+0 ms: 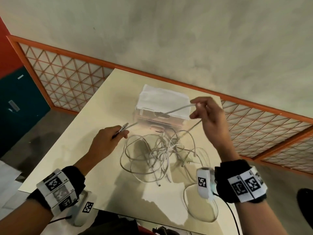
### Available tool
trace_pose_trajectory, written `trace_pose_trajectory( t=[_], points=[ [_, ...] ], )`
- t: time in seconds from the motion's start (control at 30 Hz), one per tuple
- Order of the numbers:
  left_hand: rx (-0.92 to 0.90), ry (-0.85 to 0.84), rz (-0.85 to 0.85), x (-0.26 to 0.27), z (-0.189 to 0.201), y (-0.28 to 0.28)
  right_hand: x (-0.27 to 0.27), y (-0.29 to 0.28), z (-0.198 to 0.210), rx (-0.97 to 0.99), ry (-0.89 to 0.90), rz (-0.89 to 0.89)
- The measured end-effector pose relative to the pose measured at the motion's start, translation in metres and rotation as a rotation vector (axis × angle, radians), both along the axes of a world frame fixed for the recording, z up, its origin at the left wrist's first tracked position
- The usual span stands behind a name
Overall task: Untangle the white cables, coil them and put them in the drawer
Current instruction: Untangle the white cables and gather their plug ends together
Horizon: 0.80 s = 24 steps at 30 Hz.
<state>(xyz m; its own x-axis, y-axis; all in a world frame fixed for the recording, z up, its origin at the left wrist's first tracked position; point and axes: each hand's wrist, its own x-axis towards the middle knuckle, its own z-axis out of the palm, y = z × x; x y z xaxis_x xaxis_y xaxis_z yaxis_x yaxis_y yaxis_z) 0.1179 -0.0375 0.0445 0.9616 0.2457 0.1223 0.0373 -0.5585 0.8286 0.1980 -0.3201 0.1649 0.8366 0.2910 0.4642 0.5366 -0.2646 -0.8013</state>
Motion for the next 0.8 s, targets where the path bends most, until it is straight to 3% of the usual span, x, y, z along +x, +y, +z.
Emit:
trace_pose_trajectory(
  t=[0.17,0.33,0.37,0.43,0.5,0.57,0.7,0.8],
  points=[
    [-0.122,0.123,-0.06,-0.002,-0.002,-0.007,-0.001,0.002,0.023,-0.125,-0.039,0.056],
    [-0.35,0.04,0.21,-0.003,0.004,-0.011,-0.009,-0.006,-0.026,-0.377,0.126,0.186],
    [-0.359,-0.009,0.187,-0.004,0.009,-0.015,-0.013,-0.004,-0.036,-0.41,0.166,0.219],
    [-0.316,-0.069,-0.018,-0.004,0.018,-0.027,-0.024,0.005,-0.049,-0.435,0.217,0.285],
    [-0.237,-0.019,-0.276,-0.005,0.026,-0.047,-0.032,0.017,-0.051,-0.39,0.218,0.345],
    [-0.215,0.065,-0.421,-0.005,0.031,-0.065,-0.034,0.023,-0.045,-0.301,0.222,0.368],
    [-0.178,0.009,-0.47,-0.003,0.034,-0.081,-0.028,0.012,-0.043,-0.174,0.264,0.339],
    [-0.2,-0.132,-0.387,-0.001,0.042,-0.077,-0.023,-0.008,-0.065,-0.262,0.297,0.277]
  ],
)
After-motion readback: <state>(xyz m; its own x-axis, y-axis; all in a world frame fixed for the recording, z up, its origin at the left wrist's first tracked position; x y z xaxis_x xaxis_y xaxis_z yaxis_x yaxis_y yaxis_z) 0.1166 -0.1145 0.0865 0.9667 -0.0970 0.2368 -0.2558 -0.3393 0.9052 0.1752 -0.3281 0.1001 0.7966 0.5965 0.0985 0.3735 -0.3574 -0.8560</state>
